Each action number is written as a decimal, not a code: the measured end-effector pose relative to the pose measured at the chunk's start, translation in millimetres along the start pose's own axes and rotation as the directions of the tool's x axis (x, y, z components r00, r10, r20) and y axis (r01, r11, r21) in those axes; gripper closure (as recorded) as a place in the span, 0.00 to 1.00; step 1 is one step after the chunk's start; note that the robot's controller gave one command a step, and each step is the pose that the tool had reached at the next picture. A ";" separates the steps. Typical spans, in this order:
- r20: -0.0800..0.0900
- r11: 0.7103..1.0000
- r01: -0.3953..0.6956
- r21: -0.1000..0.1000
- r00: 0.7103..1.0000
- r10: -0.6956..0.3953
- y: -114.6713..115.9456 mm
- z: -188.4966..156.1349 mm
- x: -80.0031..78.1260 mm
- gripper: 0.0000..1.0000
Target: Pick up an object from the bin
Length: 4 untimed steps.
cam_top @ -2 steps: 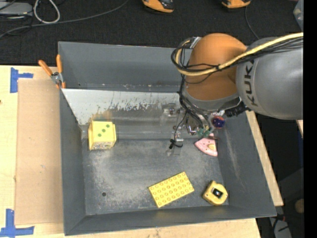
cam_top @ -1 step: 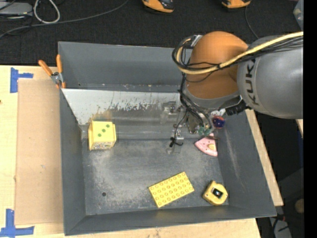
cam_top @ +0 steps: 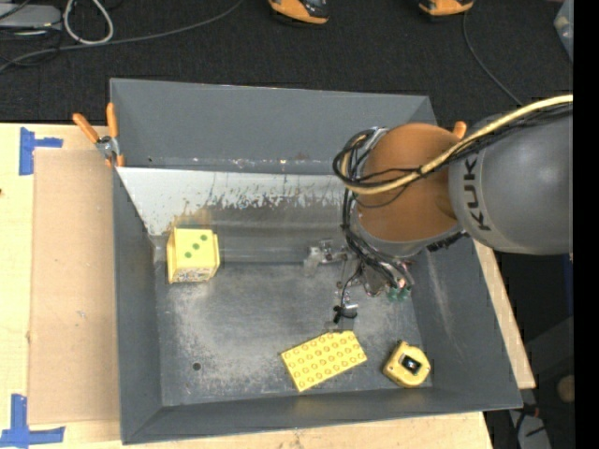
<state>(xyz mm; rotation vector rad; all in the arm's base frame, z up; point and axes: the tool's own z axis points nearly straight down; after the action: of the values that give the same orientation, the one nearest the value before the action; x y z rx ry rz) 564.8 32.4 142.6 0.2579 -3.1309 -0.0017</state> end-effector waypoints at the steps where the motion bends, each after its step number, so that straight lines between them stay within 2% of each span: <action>1: 0.004 0.992 0.125 0.001 0.992 -0.125 -11.7 1.7 68.3 0.00; 2: -0.006 0.945 0.328 -0.004 0.945 -0.328 -10.0 27.1 92.5 0.00; 3: 0.003 0.953 0.303 -0.001 0.953 -0.303 -2.1 75.4 71.2 0.00; 4: 0.005 0.925 0.379 0.002 0.925 -0.379 5.9 72.0 67.3 1.00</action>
Offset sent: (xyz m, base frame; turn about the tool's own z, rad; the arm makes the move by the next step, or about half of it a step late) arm -0.0901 -0.0261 -0.0270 -0.3464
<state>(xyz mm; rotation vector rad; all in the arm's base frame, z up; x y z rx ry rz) 497.4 27.3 70.6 0.8599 -3.0277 -0.0005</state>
